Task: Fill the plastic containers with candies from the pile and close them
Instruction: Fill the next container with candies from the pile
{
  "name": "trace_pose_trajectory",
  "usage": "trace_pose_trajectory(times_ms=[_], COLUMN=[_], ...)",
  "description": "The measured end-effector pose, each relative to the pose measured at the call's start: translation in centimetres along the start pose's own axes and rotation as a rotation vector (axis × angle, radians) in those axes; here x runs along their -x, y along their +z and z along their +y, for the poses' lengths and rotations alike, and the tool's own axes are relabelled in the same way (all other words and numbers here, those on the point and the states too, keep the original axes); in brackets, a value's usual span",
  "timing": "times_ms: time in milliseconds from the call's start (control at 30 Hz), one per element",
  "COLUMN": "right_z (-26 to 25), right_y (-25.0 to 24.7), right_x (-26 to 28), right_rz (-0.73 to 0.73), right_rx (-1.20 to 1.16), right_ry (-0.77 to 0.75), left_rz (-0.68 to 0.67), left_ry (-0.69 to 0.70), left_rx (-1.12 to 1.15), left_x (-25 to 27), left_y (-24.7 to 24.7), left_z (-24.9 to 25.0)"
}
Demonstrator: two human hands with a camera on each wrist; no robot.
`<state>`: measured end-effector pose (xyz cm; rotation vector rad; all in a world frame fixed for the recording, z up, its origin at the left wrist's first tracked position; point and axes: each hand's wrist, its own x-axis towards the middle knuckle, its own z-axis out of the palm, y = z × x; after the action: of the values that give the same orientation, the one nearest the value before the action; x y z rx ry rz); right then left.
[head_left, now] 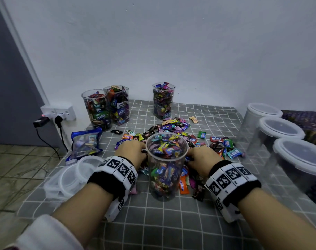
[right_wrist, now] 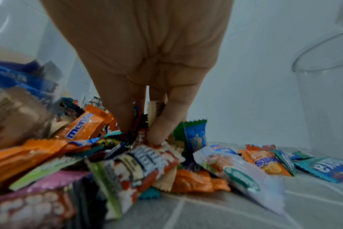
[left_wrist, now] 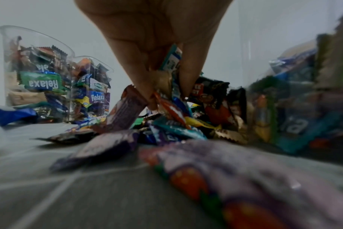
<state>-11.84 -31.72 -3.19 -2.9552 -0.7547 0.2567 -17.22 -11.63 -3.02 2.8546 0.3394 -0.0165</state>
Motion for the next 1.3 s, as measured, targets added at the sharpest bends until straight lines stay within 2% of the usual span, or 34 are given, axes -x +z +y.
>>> trace_pose_trajectory(times_ms=[200, 367, 533, 800, 967, 1133, 1300], right_z=[0.5, 0.5, 0.7, 1.7, 1.4, -0.3, -2.3], right_y=[-0.4, -0.4, -0.6, -0.9, -2.5, -5.5, -6.7], right_x=[0.3, 0.4, 0.6, 1.4, 2.0, 3.3, 4.8], right_rz=[0.078, 0.093, 0.168, 0.341, 0.485, 0.599, 0.623], right_rx=[-0.082, -0.111, -0.187, -0.457, -0.595, -0.717, -0.752], right_ry=[0.041, 0.055, 0.075, 0.087, 0.018, -0.116, -0.227], left_rz=[0.113, 0.143, 0.188, 0.221, 0.256, 0.321, 0.457], left_ry=[0.013, 0.017, 0.006, 0.031, 0.041, 0.056, 0.045], left_rx=[0.083, 0.136, 0.233, 0.230, 0.279, 0.378, 0.517], left_x=[0.5, 0.4, 0.5, 0.8, 1.0, 1.3, 1.9], left_y=[-0.3, -0.2, -0.1, -0.3, -0.5, -0.8, -1.9], left_z=[0.0, -0.2, -0.5, -0.3, -0.2, -0.3, -0.9])
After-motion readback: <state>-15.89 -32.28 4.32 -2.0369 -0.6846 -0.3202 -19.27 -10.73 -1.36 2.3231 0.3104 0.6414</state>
